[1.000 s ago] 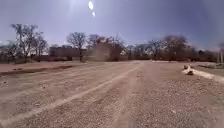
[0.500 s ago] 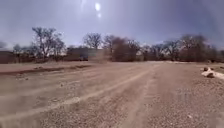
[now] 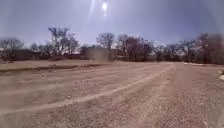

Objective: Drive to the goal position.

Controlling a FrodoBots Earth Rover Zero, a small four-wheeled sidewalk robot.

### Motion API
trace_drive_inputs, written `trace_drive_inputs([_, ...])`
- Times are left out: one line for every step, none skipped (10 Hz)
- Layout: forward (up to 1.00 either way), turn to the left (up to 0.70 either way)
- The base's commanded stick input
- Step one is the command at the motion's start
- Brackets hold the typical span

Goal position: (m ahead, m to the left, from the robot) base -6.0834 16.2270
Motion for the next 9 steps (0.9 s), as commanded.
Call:
trace_drive_inputs([0.00, 0.45])
trace_drive_inputs([0.00, 0.45])
trace_drive_inputs([0.00, 0.45])
trace_drive_inputs([0.00, 0.45])
trace_drive_inputs([0.00, 0.45])
trace_drive_inputs([0.00, 0.45])
trace_drive_inputs([0.00, 0.45])
trace_drive_inputs([0.00, 0.45])
trace_drive_inputs([0.00, 0.45])
